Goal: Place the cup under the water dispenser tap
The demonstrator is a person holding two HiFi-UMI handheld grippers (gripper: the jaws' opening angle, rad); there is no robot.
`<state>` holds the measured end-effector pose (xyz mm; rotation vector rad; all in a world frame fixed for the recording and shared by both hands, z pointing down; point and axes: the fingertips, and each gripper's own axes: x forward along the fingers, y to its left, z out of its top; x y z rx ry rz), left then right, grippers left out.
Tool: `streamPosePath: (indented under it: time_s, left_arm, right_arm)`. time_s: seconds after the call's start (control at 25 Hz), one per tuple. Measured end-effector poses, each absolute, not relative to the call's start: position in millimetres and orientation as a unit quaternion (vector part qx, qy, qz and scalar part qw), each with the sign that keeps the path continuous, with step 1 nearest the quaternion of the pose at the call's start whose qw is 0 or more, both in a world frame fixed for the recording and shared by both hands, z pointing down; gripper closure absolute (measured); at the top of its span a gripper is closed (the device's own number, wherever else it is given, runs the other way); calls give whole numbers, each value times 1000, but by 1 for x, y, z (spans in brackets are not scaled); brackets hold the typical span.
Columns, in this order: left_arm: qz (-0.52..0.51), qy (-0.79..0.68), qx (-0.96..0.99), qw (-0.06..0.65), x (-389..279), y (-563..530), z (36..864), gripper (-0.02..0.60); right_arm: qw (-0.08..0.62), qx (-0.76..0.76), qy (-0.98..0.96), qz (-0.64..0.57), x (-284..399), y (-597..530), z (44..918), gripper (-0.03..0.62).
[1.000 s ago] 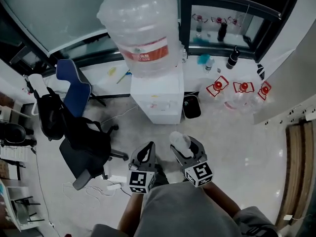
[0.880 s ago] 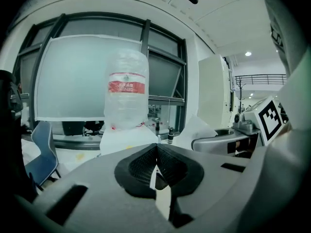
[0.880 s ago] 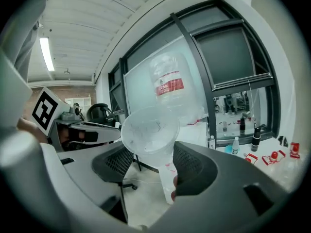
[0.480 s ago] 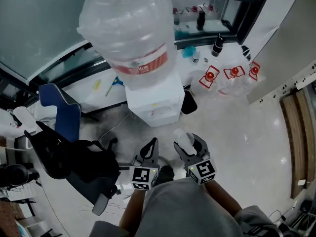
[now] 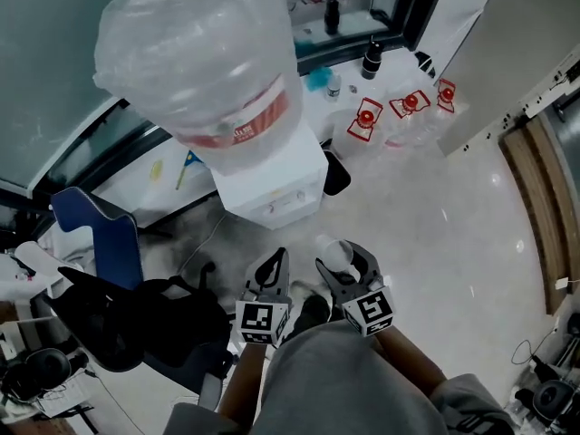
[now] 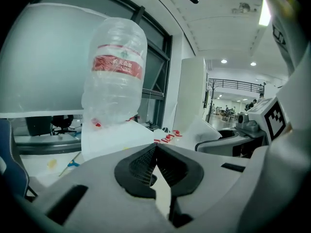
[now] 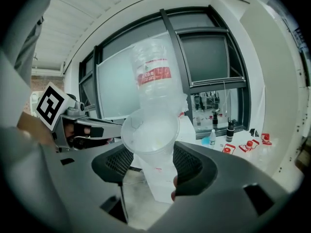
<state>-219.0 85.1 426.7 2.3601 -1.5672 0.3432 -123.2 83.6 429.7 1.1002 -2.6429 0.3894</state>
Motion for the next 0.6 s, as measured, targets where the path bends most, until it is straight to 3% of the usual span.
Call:
streamPosePath:
  time_s: [0.6]
  left_arm:
    - [155, -505, 834, 163, -171, 9, 461, 571]
  right_arm:
    - [121, 422, -882, 172, -69, 10, 468, 342]
